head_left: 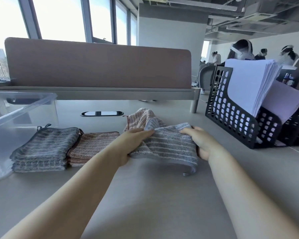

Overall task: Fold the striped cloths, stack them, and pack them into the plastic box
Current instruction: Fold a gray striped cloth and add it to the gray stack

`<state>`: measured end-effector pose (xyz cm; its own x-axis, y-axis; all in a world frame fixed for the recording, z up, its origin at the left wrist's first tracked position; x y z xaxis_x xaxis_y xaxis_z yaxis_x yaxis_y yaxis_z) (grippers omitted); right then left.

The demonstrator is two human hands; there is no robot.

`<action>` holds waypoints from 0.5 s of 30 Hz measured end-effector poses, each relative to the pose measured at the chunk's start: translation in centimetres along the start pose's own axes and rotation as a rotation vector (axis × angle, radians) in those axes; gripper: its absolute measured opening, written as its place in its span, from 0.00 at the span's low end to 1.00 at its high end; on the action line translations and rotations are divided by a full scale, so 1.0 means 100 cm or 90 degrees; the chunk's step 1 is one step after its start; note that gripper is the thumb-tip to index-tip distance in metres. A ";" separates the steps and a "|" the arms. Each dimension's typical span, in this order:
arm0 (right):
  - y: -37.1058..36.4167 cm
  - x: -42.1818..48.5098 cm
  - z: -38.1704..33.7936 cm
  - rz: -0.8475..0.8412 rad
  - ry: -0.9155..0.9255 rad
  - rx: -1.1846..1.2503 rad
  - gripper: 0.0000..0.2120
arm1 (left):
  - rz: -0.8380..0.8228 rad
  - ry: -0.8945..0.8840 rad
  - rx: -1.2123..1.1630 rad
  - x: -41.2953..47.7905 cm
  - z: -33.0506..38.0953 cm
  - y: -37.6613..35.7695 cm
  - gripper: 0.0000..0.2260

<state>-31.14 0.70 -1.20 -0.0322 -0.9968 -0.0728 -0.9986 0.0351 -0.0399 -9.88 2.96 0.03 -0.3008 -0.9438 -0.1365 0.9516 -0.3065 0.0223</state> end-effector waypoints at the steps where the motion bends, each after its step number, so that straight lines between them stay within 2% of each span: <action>1: 0.001 -0.001 -0.002 -0.011 0.012 0.033 0.04 | 0.004 -0.005 -0.032 -0.002 0.004 0.003 0.07; 3: 0.006 -0.001 -0.006 -0.025 0.051 0.080 0.07 | 0.024 -0.018 -0.086 -0.002 0.008 0.009 0.05; 6: 0.015 0.000 -0.013 0.000 0.110 0.146 0.16 | 0.103 -0.061 -0.034 0.003 0.013 0.019 0.06; 9: 0.018 0.004 -0.016 -0.005 0.146 0.177 0.29 | 0.073 0.011 0.049 0.005 0.010 0.015 0.11; 12: 0.013 0.003 -0.018 -0.071 0.151 0.191 0.27 | -0.029 0.093 0.209 0.007 -0.003 -0.003 0.16; 15: 0.010 0.000 -0.017 -0.130 0.157 0.140 0.22 | -0.036 0.092 0.293 0.012 -0.012 -0.017 0.13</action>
<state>-32.16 0.66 0.42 0.1312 -0.9711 0.1992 -0.9531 -0.1788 -0.2441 -11.74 2.49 -1.35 -0.3084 -0.9073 -0.2857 0.7972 -0.4104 0.4428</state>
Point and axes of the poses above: each hand's wrist, its own x-axis towards the middle knuckle, its own y-axis out of the back of the hand, z = x × y, the point moved 1 cm from there along x, towards the middle knuckle, and after that the axes turned 3 degrees about -z, right-handed, at the moved point
